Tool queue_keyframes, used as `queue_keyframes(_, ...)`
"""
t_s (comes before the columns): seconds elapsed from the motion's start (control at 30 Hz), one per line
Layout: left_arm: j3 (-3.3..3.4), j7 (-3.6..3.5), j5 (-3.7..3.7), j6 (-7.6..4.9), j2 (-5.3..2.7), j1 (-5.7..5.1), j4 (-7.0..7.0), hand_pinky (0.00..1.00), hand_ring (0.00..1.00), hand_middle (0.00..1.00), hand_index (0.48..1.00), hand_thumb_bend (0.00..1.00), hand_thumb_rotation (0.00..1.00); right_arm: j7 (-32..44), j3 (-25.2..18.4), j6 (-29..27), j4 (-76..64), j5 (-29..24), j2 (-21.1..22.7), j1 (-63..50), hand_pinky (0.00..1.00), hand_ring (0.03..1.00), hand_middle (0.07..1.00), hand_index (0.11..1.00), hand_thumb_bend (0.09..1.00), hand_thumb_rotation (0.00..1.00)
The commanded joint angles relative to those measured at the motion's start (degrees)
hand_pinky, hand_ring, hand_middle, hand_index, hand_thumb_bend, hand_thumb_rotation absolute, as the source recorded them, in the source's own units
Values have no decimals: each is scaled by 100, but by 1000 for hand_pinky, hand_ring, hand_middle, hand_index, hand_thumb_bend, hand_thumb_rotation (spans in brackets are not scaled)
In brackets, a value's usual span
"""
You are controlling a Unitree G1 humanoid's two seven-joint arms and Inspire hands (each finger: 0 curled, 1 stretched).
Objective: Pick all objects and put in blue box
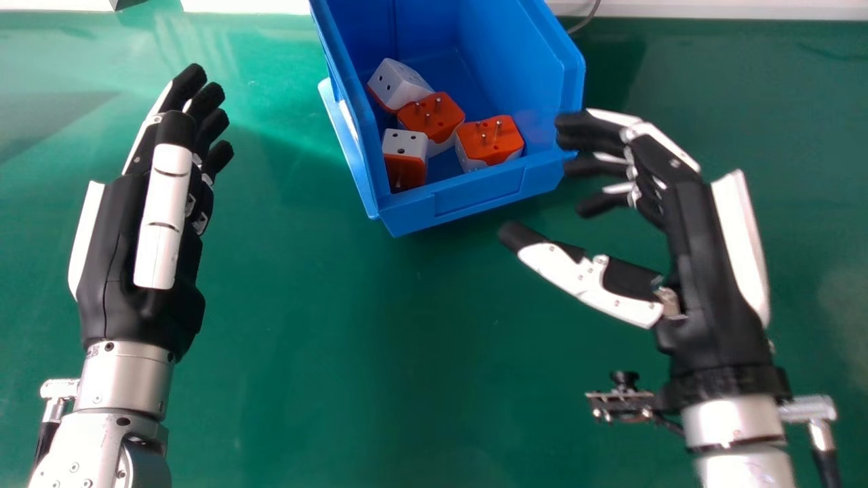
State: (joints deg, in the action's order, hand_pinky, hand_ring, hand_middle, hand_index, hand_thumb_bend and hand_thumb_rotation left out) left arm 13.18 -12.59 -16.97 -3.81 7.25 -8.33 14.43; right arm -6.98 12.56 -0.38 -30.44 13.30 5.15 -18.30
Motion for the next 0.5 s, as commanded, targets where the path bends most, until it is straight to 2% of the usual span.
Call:
queue_keyframes(0.0,-6,-67,-24,-142,35,-43,124,956,948,933,910,660,823,272,-183,32,-265,-671,-108,-113,641,768,793,775,475,778)
queue_keyframes(0.03,-2,-76,-21,-142,40,-54,122,965,954,939,915,656,834,371,-231,44,-276,-899,-137,-144,690,808,828,810,490,822)
queue_keyframes(0.07,5,-81,-25,-146,40,-64,115,965,954,939,915,656,834,462,-296,19,-257,-1168,-180,-185,690,808,828,810,490,822)
queue_keyframes(0.1,15,-88,-32,-150,39,-69,108,972,960,944,919,652,848,513,-333,-4,-243,-1313,-207,-212,753,846,863,848,519,858)
queue_keyframes(0.2,36,-51,-56,-82,11,-131,174,982,962,946,918,650,864,598,-421,-146,-151,-1576,-298,-335,842,902,912,903,577,909)
queue_keyframes(0.33,46,-4,-51,47,42,-280,396,984,960,944,914,649,867,737,-466,-359,2,-1869,-410,-459,874,922,930,923,595,928)
queue_keyframes(0.37,64,-7,-69,80,61,-307,434,984,958,942,911,644,872,743,-446,-406,33,-1870,-437,-479,899,937,944,938,613,942)
queue_keyframes(0.47,82,52,-73,231,77,-464,695,981,956,940,911,635,879,730,-396,-416,71,-1946,-590,-561,919,950,955,951,631,954)
